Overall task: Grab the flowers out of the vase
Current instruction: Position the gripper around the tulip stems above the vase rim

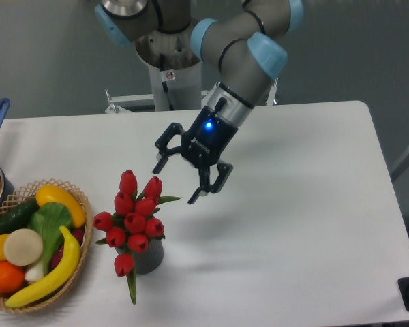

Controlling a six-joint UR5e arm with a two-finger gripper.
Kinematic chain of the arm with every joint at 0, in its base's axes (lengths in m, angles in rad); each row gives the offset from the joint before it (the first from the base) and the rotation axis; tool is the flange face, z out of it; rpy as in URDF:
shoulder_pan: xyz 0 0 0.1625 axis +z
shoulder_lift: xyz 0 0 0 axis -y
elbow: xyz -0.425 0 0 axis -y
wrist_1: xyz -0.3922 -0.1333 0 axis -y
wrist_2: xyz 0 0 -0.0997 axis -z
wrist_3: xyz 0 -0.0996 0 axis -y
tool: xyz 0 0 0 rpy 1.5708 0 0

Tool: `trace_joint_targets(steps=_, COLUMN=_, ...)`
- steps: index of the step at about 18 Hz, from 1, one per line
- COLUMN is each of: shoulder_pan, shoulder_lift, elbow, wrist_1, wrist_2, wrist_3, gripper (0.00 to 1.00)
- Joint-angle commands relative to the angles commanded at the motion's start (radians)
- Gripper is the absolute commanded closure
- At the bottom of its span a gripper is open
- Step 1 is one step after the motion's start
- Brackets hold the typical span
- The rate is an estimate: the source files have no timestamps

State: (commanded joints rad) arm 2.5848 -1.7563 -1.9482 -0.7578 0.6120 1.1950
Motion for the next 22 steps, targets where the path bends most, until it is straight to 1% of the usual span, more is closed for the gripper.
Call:
trace_joint_targets(steps=2, shoulder_pan=-0.020, shoulder_lift=-0.028, elbow=0.034, wrist_1=0.017, wrist_2=0.000, wrist_3=0.000, gripper=0.00)
trace_joint_targets(steps=4, shoulder_pan=-0.043, shoulder_lift=-0.061, elbow=0.072, wrist_1=0.020, wrist_2=-0.002, wrist_3=-0.003, gripper=0.00)
trace_joint_targets(steps=6, shoulder_pan=-0.049, shoulder_lift=-0.093, elbow=0.094, wrist_1=0.031, wrist_2=-0.002, wrist_3=-0.003, gripper=0.00)
trace_joint_targets(steps=8, shoulder_pan=-0.060, shoulder_lift=-0.106, elbow=0.112, wrist_1=0.034, wrist_2=-0.002, wrist_3=-0.005, gripper=0.00)
trace_joint_targets(steps=16, shoulder_pan=-0.083, shoulder_lift=-0.141, elbow=0.114, wrist_1=0.035, wrist_2=-0.005, wrist_3=-0.002, gripper=0.00)
trace_joint_targets(steps=19, shoulder_pan=-0.087, shoulder_lift=-0.150, elbow=0.126, wrist_1=0.035, wrist_2=-0.035, wrist_3=-0.002, gripper=0.00)
trace_joint_targets(steps=22, shoulder_pan=-0.097, shoulder_lift=-0.163, elbow=0.132, wrist_1=0.035, wrist_2=-0.040, wrist_3=-0.002, gripper=0.00)
